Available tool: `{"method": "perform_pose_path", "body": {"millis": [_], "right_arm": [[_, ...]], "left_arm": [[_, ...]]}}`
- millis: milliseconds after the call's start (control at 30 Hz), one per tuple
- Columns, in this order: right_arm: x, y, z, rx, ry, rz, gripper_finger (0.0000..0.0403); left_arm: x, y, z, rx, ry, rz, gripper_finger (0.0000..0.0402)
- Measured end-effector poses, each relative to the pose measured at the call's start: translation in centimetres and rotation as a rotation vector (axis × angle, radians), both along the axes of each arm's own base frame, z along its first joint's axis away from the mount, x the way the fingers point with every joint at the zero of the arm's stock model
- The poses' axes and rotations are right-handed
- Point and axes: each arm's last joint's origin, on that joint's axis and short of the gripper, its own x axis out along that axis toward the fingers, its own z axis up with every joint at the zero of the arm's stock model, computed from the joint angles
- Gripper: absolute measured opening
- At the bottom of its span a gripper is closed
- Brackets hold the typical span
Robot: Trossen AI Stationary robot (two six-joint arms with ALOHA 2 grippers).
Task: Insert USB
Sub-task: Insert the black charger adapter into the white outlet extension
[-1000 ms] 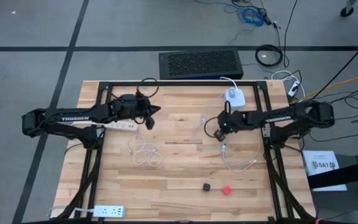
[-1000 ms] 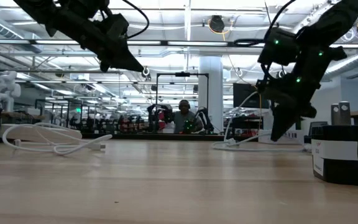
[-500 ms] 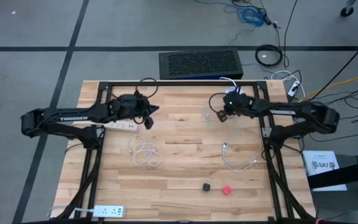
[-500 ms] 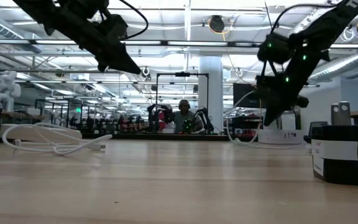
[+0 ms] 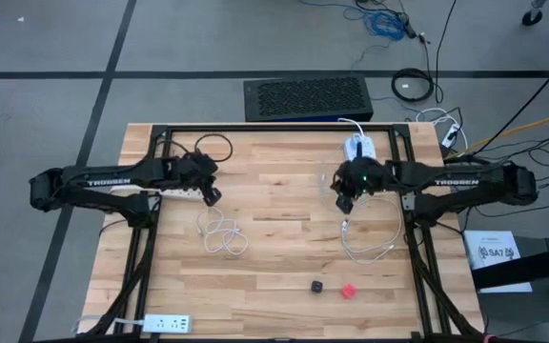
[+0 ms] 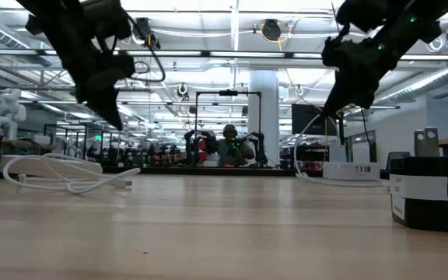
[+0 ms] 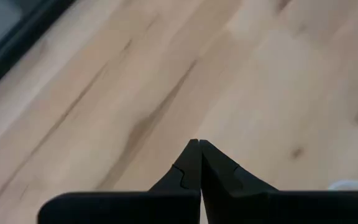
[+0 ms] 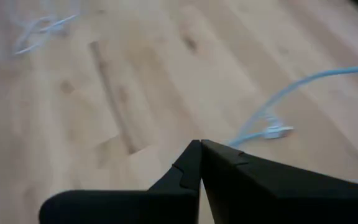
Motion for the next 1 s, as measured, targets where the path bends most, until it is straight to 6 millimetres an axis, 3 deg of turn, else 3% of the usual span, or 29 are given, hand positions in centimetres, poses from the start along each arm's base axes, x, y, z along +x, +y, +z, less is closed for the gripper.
{"method": "perform_pose_path", "body": {"millis": [267, 533, 733, 1000], "right_arm": [[0.5, 3.4, 0.0, 0.064, -0.016, 0.100, 0.0000], [0.5, 4.3, 0.0, 0.028, -0.016, 0.104, 0.0000], [0.5, 4.2, 0.1, -0.018, -0.015, 0.107, 0.0000], [0.5, 4.3, 0.1, -0.020, -0.014, 0.123, 0.0000]], "left_arm": [[-1.5, -1.5, -1.4, -0.123, 0.216, 0.052, 0.0002], [-2.6, -3.4, -2.1, -0.195, 0.365, 0.135, 0.0002], [-1.6, -3.2, -3.5, -0.184, 0.416, 0.159, 0.0002], [2.5, -2.7, -5.9, -0.150, 0.307, 0.043, 0.0002]]}}
